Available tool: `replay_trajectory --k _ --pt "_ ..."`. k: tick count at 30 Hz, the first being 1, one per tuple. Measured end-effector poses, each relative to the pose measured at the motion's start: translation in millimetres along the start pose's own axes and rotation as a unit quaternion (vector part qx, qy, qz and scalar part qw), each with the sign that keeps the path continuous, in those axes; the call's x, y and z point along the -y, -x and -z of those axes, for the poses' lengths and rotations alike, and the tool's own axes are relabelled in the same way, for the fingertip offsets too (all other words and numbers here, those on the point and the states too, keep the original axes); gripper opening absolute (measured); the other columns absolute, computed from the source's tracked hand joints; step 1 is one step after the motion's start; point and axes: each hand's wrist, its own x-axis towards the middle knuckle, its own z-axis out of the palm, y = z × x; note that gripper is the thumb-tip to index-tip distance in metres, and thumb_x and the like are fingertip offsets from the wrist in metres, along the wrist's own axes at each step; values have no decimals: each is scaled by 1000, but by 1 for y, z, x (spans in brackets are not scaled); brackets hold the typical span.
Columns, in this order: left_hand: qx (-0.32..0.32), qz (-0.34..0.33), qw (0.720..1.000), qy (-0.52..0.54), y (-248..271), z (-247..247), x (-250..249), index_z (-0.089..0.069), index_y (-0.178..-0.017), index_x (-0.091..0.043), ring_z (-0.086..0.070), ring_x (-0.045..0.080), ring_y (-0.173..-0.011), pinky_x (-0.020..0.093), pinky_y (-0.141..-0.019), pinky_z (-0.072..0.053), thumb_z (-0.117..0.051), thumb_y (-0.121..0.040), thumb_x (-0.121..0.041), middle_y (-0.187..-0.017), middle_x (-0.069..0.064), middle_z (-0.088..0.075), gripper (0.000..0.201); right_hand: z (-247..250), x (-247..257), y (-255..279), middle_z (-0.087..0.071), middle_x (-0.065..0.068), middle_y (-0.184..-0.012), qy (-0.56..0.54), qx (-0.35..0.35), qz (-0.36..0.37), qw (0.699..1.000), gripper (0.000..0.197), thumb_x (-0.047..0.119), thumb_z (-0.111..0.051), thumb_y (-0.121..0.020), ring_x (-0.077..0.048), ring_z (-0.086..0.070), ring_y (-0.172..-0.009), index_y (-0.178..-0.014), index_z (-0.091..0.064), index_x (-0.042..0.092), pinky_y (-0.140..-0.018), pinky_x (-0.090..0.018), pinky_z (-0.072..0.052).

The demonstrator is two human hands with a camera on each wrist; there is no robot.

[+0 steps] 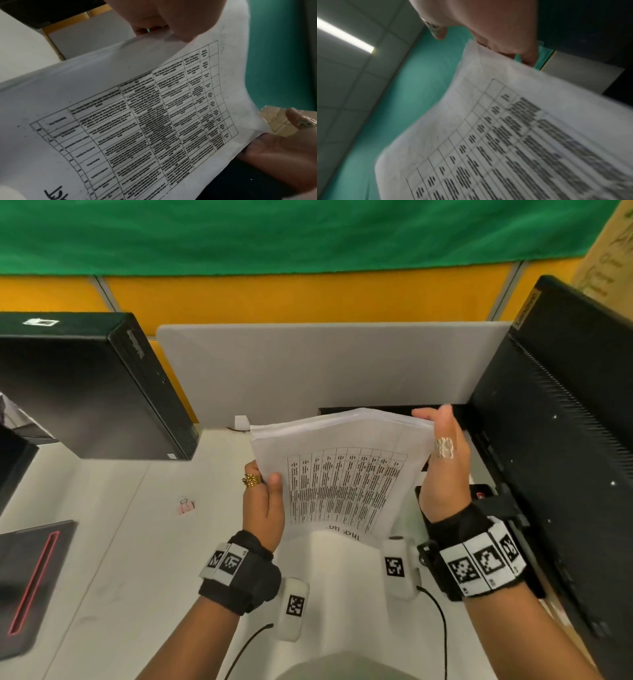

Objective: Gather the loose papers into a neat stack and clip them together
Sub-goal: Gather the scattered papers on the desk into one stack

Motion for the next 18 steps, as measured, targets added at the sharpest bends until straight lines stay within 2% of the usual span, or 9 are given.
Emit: replay_trajectory --k 2,5,8,10,12,13,15,17,18 --pt "-1 0 1000 10 1 -1 -2 -35 -108 -10 -55 -20 -85 -1 -67 -46 -32 -88 -20 -95 -15 -50 22 -8 2 -5 -57 8 -77 4 -26 -24 999 22 38 -45 -90 5 -58 -65 -89 -57 19 -60 -12 -50" --pt "-9 9 1000 1 2 0 -1 -37 -107 -10 -56 -19 -81 0 -64 -47 -33 -88 -22 -92 -14 -52 23 -14 1 -11 -58 9 -81 11 -45 -19 999 9 23 -53 -89 -2 -58 -75 -81 -57 24 -72 -23 -49" --pt "-29 13 999 -24 -1 3 3 -42 -108 -6 -58 -17 -77 1 -60 -48 -34 -90 -23 -88 -13 -54 26 -4 -5 -9 -59 4 -86 -36 18 15 999 8 23 -50 -89 -4 -59 -75 -95 -54 28 -66 -19 -50" --pt "-26 26 999 -22 -2 4 3 -41 -107 -8 -57 -18 -76 0 -60 -48 -36 -95 -14 -88 -13 -53 14 9 -16 -4 -60 1 -100 -44 94 -1 995 32 32 -60 -82 -6 -63 -86 -111 -46 34 -69 -18 -54" --pt "-21 28 999 -24 -3 3 1 -39 -106 -5 -55 -21 -75 0 -61 -47 -33 -96 -6 -88 -14 -49 12 14 -29 4 -61 -1 -107 3 127 -65 990 54 30 -68 -72 -14 -64 -97 -120 -43 28 -73 -27 -58" --pt "-16 25 999 -27 -4 1 -1 -39 -106 -3 -55 -21 -75 -1 -61 -47 -32 -96 -4 -87 -15 -48 13 13 -34 9 -62 0 -105 37 122 -91 988 52 26 -68 -69 -17 -64 -100 -117 -48 24 -75 -29 -59" --pt "-14 20 999 -28 -5 -3 -6 -38 -104 -4 -57 -14 -76 0 -62 -47 -32 -96 -5 -87 -15 -47 11 6 -39 15 -65 7 -95 53 77 -99 991 28 14 -66 -75 -15 -64 -98 -98 -58 26 -67 -21 -58" --pt "-38 -1 999 -15 -9 -5 -16 -37 -101 -8 -57 -14 -79 -1 -64 -47 -32 -96 -8 -89 -14 -48 7 -1 -33 15 -65 12 -88 17 41 -70 997 29 5 -63 -79 -4 -67 -85 -87 -58 32 -59 -12 -55" --pt "-49 -19 999 -4 -11 -6 -22 -36 -102 -9 -56 -16 -82 -1 -66 -46 -32 -94 -11 -91 -14 -49 8 -1 -28 12 -66 12 -86 -4 32 -49 998 32 2 -63 -78 0 -68 -81 -87 -58 33 -60 -10 -54"
